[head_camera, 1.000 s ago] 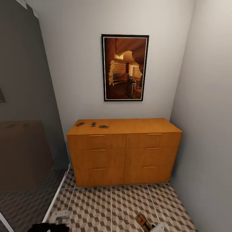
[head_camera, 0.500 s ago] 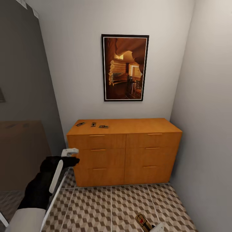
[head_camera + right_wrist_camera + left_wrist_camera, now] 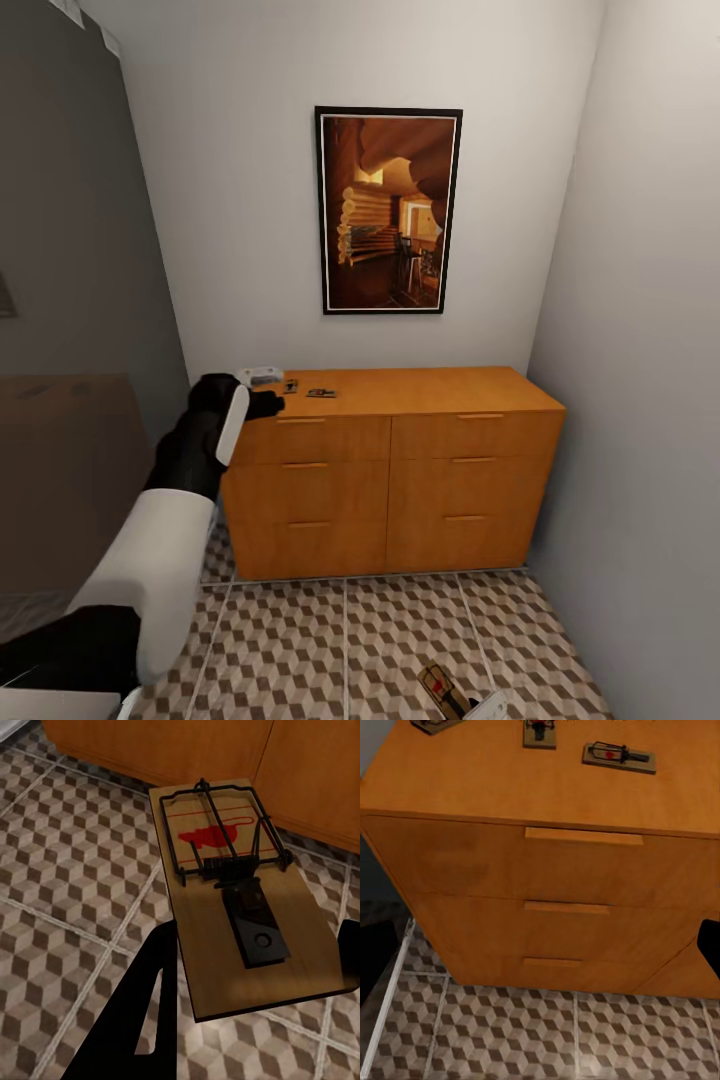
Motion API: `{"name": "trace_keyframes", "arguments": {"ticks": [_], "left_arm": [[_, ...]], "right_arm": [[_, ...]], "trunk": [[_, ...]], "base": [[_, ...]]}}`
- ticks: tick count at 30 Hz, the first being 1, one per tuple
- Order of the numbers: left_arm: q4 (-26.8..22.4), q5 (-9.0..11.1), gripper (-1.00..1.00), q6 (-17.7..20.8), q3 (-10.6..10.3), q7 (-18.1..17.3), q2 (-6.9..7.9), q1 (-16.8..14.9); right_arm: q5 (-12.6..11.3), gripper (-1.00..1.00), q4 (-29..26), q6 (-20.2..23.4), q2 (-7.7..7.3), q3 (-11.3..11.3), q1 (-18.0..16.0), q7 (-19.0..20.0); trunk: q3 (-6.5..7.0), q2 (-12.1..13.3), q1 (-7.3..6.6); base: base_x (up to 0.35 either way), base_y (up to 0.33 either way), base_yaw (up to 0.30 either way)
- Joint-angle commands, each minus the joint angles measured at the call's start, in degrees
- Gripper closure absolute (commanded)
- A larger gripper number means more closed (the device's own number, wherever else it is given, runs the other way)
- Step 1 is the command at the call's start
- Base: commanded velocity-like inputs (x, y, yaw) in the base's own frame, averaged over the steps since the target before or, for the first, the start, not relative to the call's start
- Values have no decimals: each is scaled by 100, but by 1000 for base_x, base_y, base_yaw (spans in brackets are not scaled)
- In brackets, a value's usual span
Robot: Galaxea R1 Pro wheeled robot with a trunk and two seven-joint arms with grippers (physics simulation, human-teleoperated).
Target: Take the four mousetraps from the cabinet in the bathroom and place them on the bathroom floor. Make sure all four end up on the same floor surface, and ensure that at least two of them are either under or directly next to the same bathroom sink.
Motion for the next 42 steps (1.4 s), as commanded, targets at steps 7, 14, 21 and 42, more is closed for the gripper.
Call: {"name": "trace_keyframes", "arguments": {"ticks": [7, 14, 21, 42], "left_arm": [[-40, 8, -100, 8, -152, 24, 222, -11], [-43, 9, -100, 21, -174, 25, 272, -6], [-39, 9, -100, 21, -180, 25, 270, -4], [-4, 18, -100, 21, -406, 25, 243, 6]], "right_arm": [[-4, 100, 0, 0, 9, 5, 0, -10], [-4, 100, -3, -17, 4, 0, 0, -19], [-43, 100, -5, -90, -10, -19, 0, -839], [-753, 100, 9, -418, 50, -14, 228, -1617]], "trunk": [[0, 0, 0], [0, 0, 0], [0, 0, 0], [0, 0, 0]], "base": [[0, 0, 0], [75, 0, 0], [149, 0, 0], [174, 0, 0]]}}
